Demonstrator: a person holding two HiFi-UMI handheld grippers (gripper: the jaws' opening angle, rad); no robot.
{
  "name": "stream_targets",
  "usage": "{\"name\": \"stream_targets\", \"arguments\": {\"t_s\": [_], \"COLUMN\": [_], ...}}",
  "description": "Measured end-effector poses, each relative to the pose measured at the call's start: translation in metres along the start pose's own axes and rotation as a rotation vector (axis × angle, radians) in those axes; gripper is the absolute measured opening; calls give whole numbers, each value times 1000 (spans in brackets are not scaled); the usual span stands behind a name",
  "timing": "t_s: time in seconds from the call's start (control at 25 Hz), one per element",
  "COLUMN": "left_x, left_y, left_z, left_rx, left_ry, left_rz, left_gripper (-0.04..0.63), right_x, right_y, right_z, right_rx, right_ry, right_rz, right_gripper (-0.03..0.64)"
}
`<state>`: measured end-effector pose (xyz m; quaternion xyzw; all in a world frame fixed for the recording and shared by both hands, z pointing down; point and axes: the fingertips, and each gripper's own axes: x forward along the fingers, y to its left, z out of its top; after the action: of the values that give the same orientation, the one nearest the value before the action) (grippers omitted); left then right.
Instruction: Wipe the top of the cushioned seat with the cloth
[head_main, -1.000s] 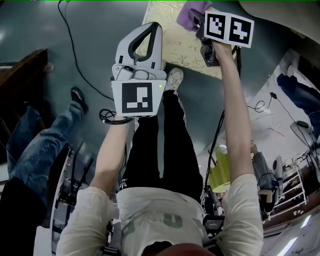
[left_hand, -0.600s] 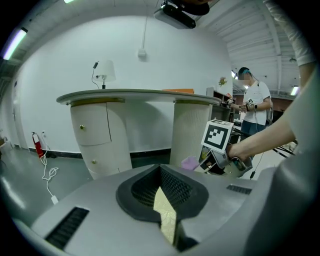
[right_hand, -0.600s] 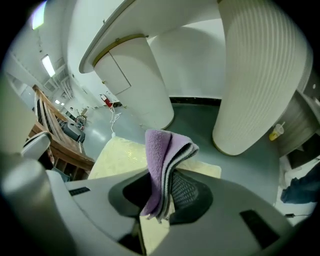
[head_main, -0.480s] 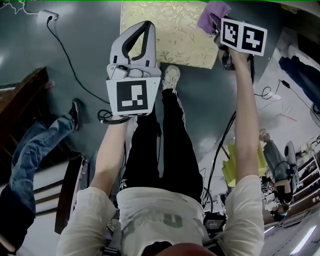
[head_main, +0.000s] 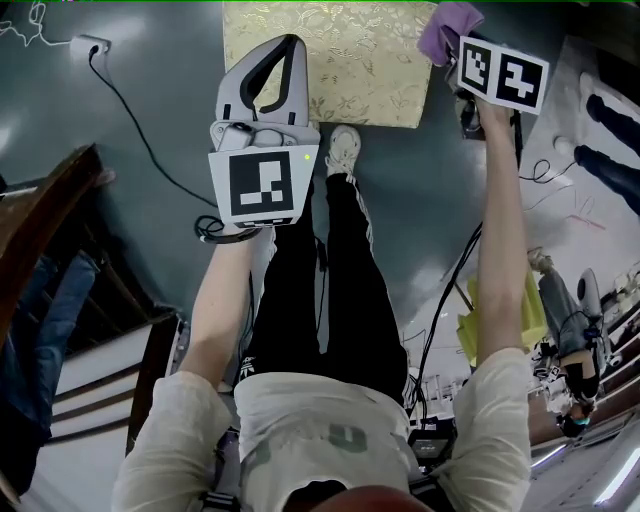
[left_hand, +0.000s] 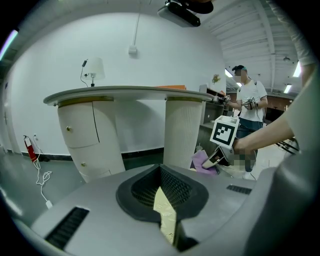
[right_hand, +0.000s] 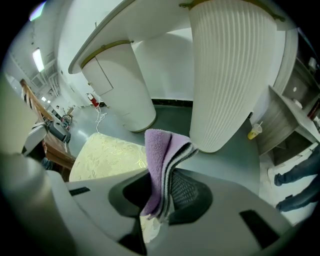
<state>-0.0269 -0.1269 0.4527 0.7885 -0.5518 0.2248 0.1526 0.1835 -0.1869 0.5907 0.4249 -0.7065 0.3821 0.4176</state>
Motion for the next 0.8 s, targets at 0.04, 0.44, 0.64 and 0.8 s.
{"name": "stream_targets", "arguments": {"t_s": [0.04,0.44,0.64,0.8], "left_x": [-1,-4,-18,-36], "left_y": [-1,-5,4,11], "left_z": [1,-5,4,15], "left_rx": [3,6,-6,-14], "left_ry": [0,4,0,11], "left_rz": [-2,-3,30,65], "left_gripper": [6,6,6,6], "right_x": [-1,-5,-71,-141], "right_y": [-2,-2,43,91], "right_z": [-1,-2,37,59], "right_rx": [4,6,42,50], "right_ry": [0,-15,-213,-420], "right_rz": [-1,-6,59,77], "right_gripper": [91,89,91,91]}}
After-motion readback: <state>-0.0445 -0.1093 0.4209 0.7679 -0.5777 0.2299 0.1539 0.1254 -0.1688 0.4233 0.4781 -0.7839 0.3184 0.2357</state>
